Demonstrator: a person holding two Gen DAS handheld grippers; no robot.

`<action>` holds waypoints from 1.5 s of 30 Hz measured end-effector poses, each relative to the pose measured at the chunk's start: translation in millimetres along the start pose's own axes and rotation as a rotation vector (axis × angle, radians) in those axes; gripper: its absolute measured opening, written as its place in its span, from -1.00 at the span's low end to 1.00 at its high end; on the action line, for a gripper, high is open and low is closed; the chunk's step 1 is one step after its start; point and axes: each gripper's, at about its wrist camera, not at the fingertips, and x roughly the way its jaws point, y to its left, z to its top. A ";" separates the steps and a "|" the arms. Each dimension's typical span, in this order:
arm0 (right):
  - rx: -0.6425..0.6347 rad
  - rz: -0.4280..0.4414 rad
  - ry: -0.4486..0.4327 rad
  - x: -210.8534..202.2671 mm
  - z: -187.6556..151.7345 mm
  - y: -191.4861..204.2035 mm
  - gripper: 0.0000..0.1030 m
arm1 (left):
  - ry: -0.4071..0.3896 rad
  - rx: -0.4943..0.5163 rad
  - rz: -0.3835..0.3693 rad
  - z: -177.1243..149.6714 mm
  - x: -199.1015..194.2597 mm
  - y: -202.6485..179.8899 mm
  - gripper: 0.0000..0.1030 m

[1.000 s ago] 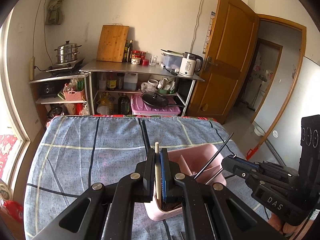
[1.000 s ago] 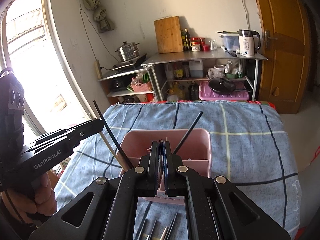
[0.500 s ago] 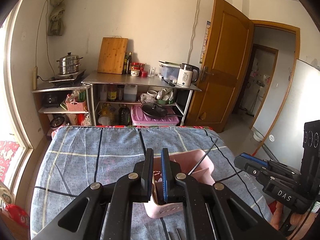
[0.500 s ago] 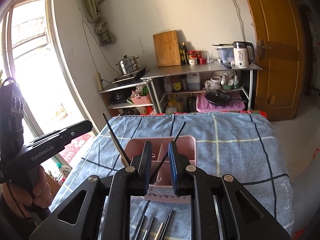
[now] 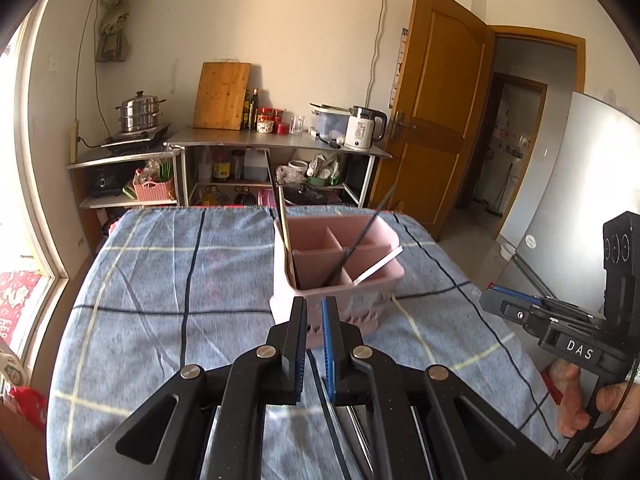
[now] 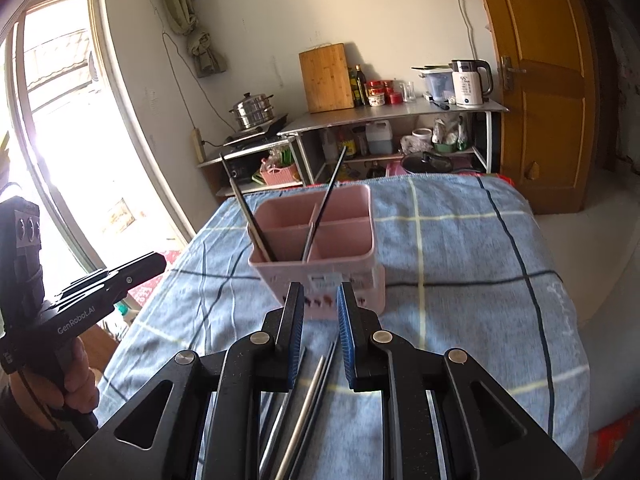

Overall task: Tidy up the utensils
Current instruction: 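Move both open tools back down to the remaining chopsticks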

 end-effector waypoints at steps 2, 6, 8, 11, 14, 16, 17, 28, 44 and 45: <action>0.000 -0.004 0.008 -5.4 -10.8 0.3 -0.66 | 0.006 0.006 -0.003 -9.9 -4.2 -2.7 -0.87; 0.002 -0.007 0.018 -15.0 -26.3 0.3 -0.66 | 0.016 0.002 -0.013 -31.7 -12.8 -7.6 -0.87; 0.002 -0.011 0.022 -19.0 -34.4 0.3 -0.66 | 0.022 -0.003 -0.019 -42.7 -16.5 -8.9 -0.87; -0.003 -0.015 0.030 -24.3 -45.6 1.9 -0.66 | 0.033 -0.020 -0.030 -56.1 -19.7 -9.8 -0.87; -0.011 -0.021 0.043 -28.4 -56.9 4.3 -0.66 | 0.039 -0.036 -0.041 -69.0 -23.4 -10.0 -0.87; -0.013 -0.023 0.053 -29.0 -63.5 4.8 -0.66 | 0.050 -0.043 -0.042 -75.9 -24.1 -9.7 -0.87; -0.014 -0.025 0.061 -28.9 -67.1 4.9 -0.66 | 0.055 -0.045 -0.045 -79.1 -24.0 -9.2 -0.87; 0.004 -0.024 0.115 -17.7 -85.6 2.9 -0.66 | 0.098 -0.066 -0.036 -93.3 -15.0 -5.5 -0.87; -0.001 -0.001 0.191 15.1 -93.3 4.4 -0.66 | 0.214 -0.078 -0.052 -103.4 47.6 -4.2 -0.71; -0.002 -0.001 0.196 17.2 -93.9 4.4 -0.66 | 0.223 -0.079 -0.054 -104.3 52.9 -4.3 -0.71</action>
